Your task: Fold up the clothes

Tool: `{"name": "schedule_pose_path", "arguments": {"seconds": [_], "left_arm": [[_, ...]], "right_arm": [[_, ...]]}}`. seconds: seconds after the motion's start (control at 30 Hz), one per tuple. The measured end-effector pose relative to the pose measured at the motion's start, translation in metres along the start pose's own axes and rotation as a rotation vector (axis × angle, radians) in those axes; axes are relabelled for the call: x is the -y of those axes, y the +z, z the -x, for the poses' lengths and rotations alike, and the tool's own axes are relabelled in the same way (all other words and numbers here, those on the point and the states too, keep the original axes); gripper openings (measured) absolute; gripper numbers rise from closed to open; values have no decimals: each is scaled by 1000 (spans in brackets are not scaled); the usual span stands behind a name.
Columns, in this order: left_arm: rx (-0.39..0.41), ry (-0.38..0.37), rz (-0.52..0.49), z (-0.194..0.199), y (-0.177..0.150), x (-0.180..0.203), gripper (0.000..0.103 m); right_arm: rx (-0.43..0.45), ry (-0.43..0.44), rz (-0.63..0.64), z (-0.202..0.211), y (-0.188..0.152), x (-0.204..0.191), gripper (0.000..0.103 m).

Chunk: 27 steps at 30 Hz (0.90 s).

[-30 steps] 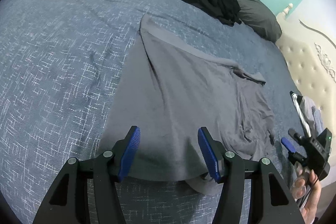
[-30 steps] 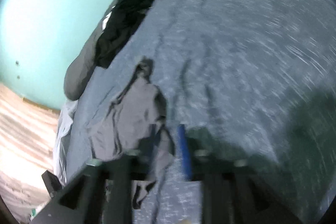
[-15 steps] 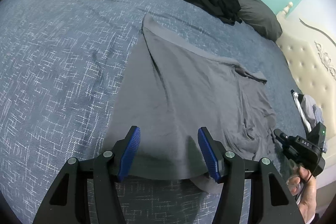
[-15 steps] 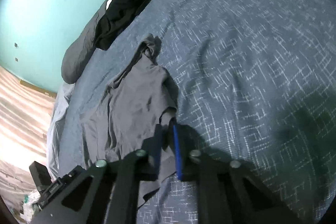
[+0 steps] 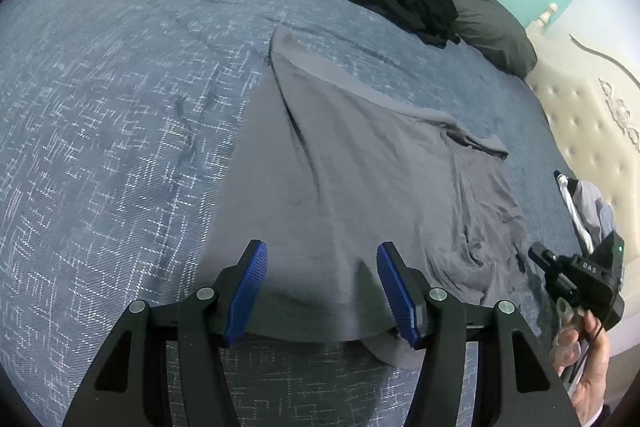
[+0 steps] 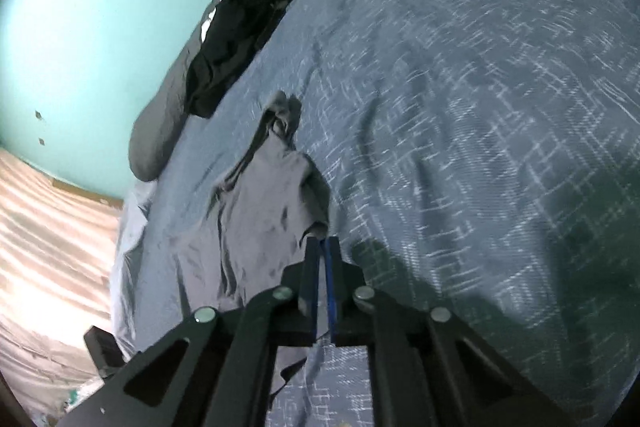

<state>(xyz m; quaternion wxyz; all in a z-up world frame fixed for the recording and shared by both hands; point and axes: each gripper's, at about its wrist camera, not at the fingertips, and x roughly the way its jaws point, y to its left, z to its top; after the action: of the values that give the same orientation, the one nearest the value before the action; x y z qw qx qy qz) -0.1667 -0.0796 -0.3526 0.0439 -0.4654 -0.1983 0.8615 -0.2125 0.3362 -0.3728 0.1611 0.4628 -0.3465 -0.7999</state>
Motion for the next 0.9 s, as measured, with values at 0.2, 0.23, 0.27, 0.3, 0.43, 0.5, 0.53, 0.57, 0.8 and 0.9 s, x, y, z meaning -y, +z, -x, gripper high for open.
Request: {"name": "schedule_pose_path", "arguments": {"seconds": [0.2, 0.23, 0.27, 0.3, 0.43, 0.5, 0.53, 0.57, 0.8, 0.9], "left_arm": [[-5, 1, 1, -1, -1, 0, 61], [-5, 1, 0, -1, -1, 0, 61], [-5, 0, -2, -1, -1, 1, 61], [-5, -1, -2, -1, -1, 1, 61], [-5, 1, 1, -1, -1, 0, 61], [-6, 1, 1, -2, -1, 0, 61], [-8, 0, 0, -2, -2, 0, 61], [-9, 0, 0, -3, -2, 0, 61], [-7, 0, 5, 0, -3, -3, 61], [-6, 1, 7, 1, -3, -4, 61]], "right_arm": [[-9, -18, 46, -8, 0, -11, 25], [-11, -22, 49, -9, 0, -11, 26], [-12, -25, 51, -10, 0, -11, 26], [-18, -30, 52, -13, -1, -11, 26], [-26, -29, 77, -17, -7, -12, 25], [-33, -13, 94, -19, -8, -14, 20], [-40, -1, 95, -21, -9, -14, 12], [-36, 2, 91, -20, -9, -13, 10], [27, 9, 4, -2, -3, 6, 2], [60, 7, -13, 9, -3, 8, 2]]}}
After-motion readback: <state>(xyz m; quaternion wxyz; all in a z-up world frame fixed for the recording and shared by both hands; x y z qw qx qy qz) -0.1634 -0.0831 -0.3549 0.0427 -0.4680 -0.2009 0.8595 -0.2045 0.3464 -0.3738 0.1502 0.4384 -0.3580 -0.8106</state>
